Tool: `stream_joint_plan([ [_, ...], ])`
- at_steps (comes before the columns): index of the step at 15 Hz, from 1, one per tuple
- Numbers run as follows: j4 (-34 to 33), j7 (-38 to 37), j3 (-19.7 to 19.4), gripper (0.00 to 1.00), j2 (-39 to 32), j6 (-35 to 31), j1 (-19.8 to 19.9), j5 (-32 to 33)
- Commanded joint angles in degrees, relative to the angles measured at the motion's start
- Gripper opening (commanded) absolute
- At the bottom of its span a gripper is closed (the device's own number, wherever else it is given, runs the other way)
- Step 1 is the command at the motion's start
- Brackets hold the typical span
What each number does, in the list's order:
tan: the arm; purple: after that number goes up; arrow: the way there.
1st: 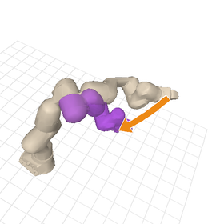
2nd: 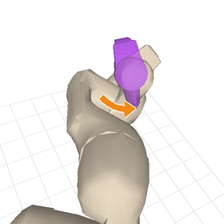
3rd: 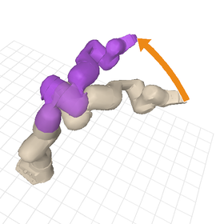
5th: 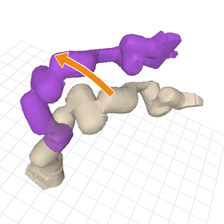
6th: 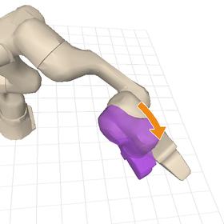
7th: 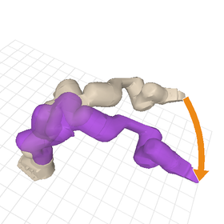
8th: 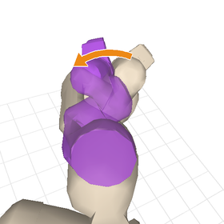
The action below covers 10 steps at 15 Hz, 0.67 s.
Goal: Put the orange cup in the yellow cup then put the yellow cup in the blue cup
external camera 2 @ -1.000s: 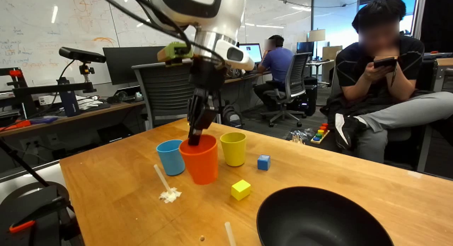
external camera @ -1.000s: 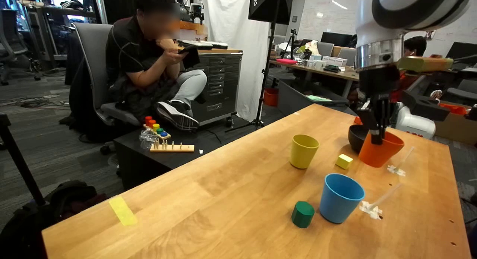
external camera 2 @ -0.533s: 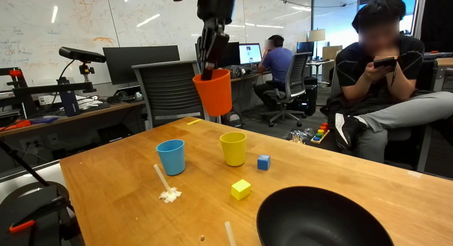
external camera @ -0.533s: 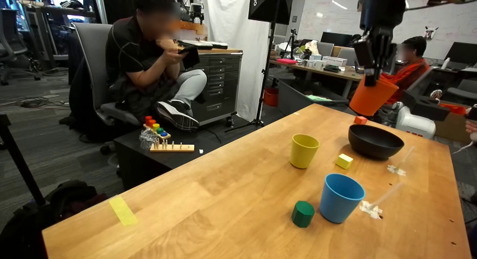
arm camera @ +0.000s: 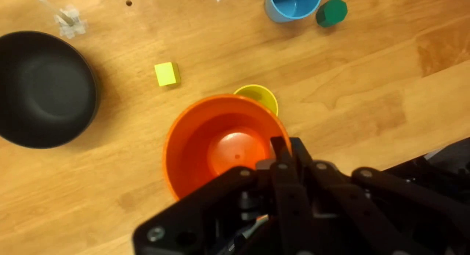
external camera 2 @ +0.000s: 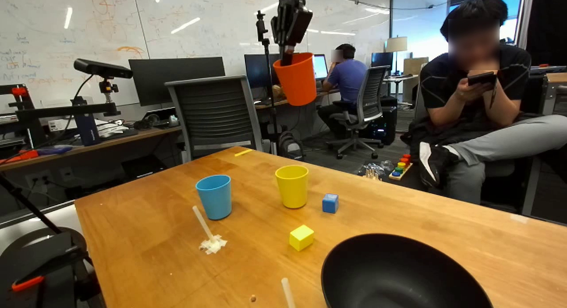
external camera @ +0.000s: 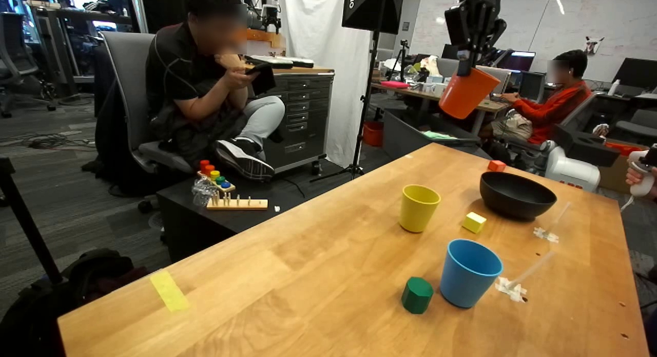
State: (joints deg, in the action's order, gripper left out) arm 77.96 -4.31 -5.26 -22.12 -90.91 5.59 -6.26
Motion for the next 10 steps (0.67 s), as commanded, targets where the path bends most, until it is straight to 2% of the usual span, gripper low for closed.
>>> stream_joint_plan([
  [1,-10.6,-1.3,0.8,0.01,-6.5,4.3,1.0,-2.0],
  [7,-14.2,-1.0,1.1,0.01,-10.3,7.9,0.7,-1.2],
  [10,-12.0,-1.0,1.3,0.01,-10.7,6.5,0.1,-0.7],
])
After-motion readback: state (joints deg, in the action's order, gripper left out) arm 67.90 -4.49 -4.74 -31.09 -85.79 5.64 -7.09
